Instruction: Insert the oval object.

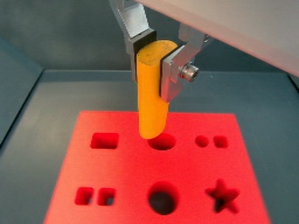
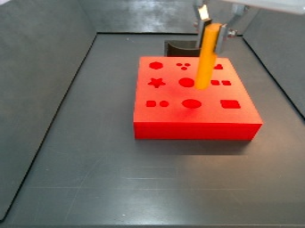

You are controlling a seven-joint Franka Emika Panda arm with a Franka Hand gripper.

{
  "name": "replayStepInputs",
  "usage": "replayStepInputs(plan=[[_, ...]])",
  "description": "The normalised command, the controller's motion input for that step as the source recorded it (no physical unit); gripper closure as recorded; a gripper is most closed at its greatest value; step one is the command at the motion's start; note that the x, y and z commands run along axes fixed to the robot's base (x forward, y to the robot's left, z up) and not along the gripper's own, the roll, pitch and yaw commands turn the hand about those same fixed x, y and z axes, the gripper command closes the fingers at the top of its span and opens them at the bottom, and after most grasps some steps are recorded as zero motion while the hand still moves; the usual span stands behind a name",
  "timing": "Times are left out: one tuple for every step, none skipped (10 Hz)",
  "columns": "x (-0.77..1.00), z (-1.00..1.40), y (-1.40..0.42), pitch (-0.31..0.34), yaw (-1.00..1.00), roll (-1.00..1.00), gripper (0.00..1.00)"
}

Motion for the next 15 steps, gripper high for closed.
replayStepInputs(plan=[[0.41,-0.26,0.0,0.0,-0.74,0.0,1.0],[0.39,-0.31,0.0,0.0,-0.75,0.0,1.0],[0.3,-0.29,0.0,0.0,-0.81,0.01,1.0],[0.26,-0.09,0.0,0.0,-0.82,0.0,1.0],[0.23,0.02,0.0,0.0,-0.8,0.0,1.0],[0.18,0.11,-0.01,0.0,-0.84,0.01,1.0],[0.12,0.02,0.0,0.0,-0.9,0.02,1.0],[0.05,0.0,0.0,0.0,-0.97,0.03,1.0],[0.0,-0.13,0.0,0.0,-0.95,0.07,1.0],[-0.05,-0.22,-0.04,0.0,-0.9,0.22,1.0],[-0.21,-0.04,-0.02,0.0,-0.83,0.24,1.0],[-0.32,0.0,-0.01,0.074,-0.71,0.12,1.0],[-0.19,0.23,-0.16,0.139,-0.61,0.1,1.0],[-0.35,0.09,-0.03,0.133,-0.62,0.08,1.0],[-0.42,0.0,-0.01,0.107,-0.62,0.07,1.0]])
